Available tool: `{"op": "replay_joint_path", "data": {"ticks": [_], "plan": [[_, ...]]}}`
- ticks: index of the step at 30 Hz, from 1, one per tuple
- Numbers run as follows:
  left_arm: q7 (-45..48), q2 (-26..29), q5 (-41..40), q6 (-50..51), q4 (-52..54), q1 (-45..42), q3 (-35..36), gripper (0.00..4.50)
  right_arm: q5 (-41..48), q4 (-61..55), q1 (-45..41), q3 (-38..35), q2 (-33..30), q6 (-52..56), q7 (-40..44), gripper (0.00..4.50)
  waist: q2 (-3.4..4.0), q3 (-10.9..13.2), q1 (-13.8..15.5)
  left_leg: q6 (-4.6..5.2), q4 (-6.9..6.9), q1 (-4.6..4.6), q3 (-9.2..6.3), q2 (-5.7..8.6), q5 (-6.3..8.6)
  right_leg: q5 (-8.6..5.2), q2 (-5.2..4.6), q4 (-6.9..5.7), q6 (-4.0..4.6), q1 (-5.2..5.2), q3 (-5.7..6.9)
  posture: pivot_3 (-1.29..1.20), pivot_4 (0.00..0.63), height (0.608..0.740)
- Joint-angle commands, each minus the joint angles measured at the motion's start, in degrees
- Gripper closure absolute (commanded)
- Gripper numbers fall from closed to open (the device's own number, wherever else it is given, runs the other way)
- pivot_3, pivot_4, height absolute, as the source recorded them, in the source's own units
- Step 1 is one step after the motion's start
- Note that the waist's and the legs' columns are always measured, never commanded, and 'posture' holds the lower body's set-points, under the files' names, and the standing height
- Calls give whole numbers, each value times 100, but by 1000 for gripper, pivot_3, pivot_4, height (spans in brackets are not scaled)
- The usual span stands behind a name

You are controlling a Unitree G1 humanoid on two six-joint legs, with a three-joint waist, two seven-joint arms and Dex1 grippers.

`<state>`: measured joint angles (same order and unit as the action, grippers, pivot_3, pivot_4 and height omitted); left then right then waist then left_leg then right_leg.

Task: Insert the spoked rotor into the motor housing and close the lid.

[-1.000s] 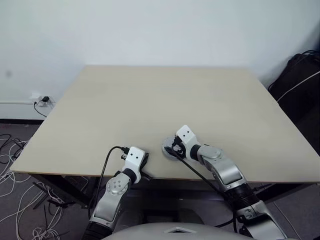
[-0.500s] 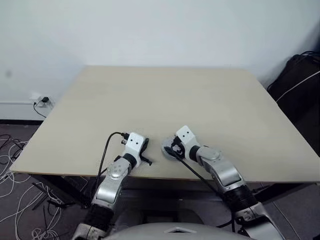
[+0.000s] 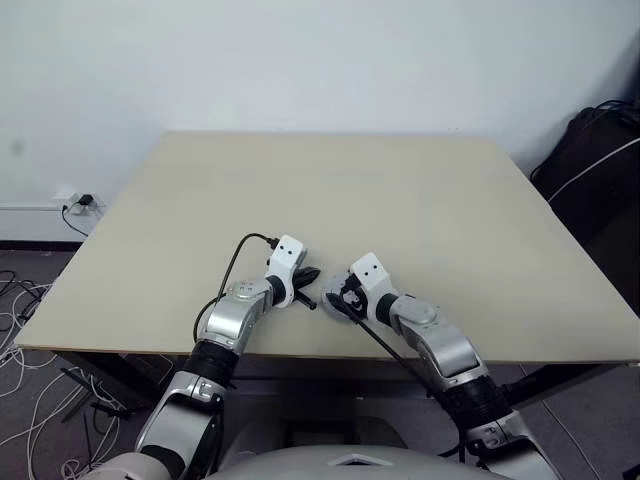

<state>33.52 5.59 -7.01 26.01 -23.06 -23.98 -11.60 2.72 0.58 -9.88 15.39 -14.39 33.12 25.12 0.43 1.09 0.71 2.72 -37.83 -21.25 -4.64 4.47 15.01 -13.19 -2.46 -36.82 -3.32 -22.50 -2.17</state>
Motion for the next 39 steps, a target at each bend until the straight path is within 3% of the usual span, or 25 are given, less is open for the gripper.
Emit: {"op": "replay_joint_path", "data": {"ticks": [1,33,34,35,39], "plan": [[321,25,-106,57,-153,-308,22,4500,-56,88,117,17,-8,226,-40,1235,0,0,1,-3,0,0,0,0,2,0,-1,0,1,0,0,0,0,740],[1088,-135,162,918,-735,-695,-625,4500,-21,-322,352,-36,-134,427,-74,1235,-6,-2,66,-6,2,-2,-4,5,10,-2,-10,5,-1,2,-1,0,0,740],[1106,-140,174,930,-739,-698,-650,4500,5,-386,400,-75,-152,456,-83,496,-7,-4,77,-3,2,-3,-4,7,11,-4,-11,7,-3,2,0,0,0,740],[1126,-142,184,936,-740,-700,-671,4500,21,-441,439,-103,-171,479,-87,169,-10,-6,82,0,2,-3,-4,8,14,-6,-11,8,-5,3,-1,0,0,740],[1249,-130,229,950,-711,-687,-759,4500,32,-675,602,-206,-274,538,-123,18,-11,-7,92,3,2,-4,-3,8,20,-7,-13,16,-7,4,-3,0,0,740]]}}
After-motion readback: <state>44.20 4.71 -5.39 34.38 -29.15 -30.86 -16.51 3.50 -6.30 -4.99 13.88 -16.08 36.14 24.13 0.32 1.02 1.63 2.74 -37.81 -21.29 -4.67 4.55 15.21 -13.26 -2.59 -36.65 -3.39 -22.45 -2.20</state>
